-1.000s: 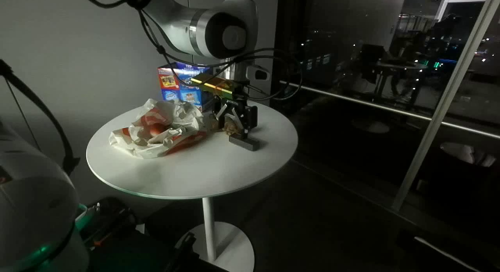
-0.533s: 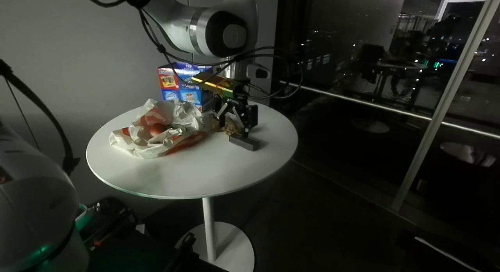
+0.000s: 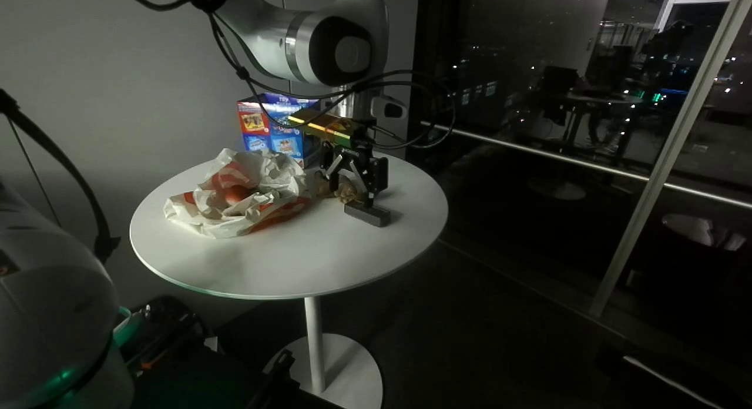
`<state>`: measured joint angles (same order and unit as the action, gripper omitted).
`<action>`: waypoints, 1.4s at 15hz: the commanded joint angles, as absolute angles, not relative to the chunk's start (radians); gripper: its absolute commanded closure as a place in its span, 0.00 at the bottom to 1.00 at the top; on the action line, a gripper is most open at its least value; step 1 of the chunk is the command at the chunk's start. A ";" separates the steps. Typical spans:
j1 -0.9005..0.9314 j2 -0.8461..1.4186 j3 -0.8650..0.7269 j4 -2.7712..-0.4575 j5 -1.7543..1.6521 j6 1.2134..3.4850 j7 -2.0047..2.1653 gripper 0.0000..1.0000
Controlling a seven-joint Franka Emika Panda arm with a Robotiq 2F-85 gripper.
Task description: Put the horse and the grey thing into the carrier bag and move it to the right
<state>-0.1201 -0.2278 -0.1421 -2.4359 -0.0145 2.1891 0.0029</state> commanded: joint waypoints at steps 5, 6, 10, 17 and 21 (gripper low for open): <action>-0.125 -0.227 -0.137 -2.435 -0.013 2.187 0.002 0.00; -0.122 -0.211 -0.134 -2.425 -0.014 2.186 0.004 0.00; -0.069 -0.188 -0.116 -2.425 0.042 2.179 -0.115 0.00; 0.035 -0.168 -0.012 -2.413 -0.017 2.222 -0.258 0.00; 0.077 -0.073 0.035 -2.335 -0.083 2.234 -0.342 0.00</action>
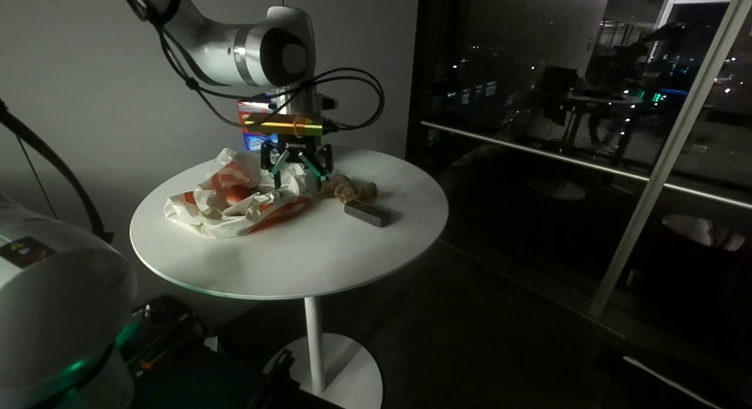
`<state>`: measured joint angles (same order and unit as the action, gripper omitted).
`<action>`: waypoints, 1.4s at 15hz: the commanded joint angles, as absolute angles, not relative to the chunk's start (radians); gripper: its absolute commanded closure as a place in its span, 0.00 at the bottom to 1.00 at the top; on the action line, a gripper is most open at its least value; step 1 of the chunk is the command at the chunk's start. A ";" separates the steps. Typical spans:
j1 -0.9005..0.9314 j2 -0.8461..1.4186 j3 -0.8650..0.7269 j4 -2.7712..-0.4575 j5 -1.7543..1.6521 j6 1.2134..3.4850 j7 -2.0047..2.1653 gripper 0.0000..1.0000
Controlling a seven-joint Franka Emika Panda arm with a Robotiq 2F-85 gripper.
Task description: Put the horse and the grey thing into the carrier bag and move it to the right
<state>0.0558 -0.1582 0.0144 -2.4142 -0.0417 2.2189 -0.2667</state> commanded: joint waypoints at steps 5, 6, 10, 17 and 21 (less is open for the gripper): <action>0.090 -0.042 0.063 -2.322 -0.112 2.244 -0.363 0.00; 0.092 -0.025 0.067 -2.309 -0.113 2.244 -0.370 0.00; 0.093 -0.008 0.068 -2.295 -0.114 2.244 -0.384 0.00; 0.093 0.143 0.075 -2.116 -0.150 2.313 -0.374 0.00; 0.090 0.274 0.076 -1.927 -0.163 2.290 -0.382 0.00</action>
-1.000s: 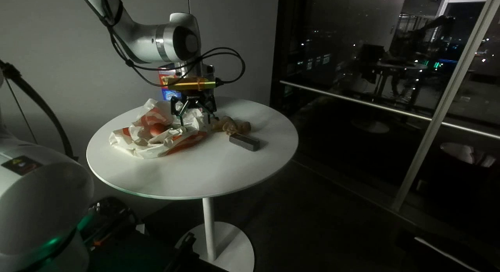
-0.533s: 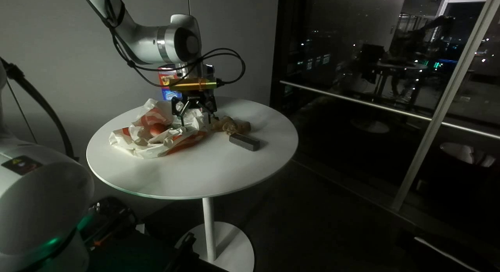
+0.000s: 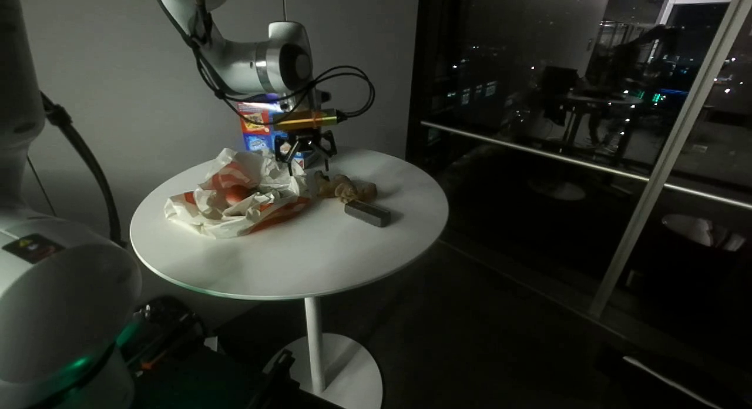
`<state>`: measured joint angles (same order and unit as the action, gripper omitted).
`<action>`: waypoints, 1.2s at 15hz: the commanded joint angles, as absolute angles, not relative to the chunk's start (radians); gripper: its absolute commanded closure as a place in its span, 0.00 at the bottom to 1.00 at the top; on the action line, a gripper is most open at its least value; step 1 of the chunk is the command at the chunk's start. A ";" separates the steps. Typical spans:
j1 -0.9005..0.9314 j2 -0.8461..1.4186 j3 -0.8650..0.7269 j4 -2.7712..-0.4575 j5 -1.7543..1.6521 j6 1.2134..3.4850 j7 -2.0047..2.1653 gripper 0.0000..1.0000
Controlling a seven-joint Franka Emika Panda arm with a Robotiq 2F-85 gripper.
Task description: Put the horse and the grey thing into the carrier bag and move it to the right
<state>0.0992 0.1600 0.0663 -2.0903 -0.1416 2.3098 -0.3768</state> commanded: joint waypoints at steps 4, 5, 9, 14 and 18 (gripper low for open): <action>0.081 0.421 0.069 -1.726 -0.158 2.236 -0.364 0.00; 0.078 0.457 0.066 -1.680 -0.161 2.217 -0.362 0.00; 0.059 0.575 0.062 -1.510 -0.126 2.083 -0.324 0.00; 0.041 0.683 0.066 -1.361 -0.128 1.983 -0.347 0.00; 0.040 0.763 0.074 -1.269 -0.120 1.895 -0.355 0.00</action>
<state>0.0437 0.6849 0.0618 -1.3871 -0.1352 1.9693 -0.3370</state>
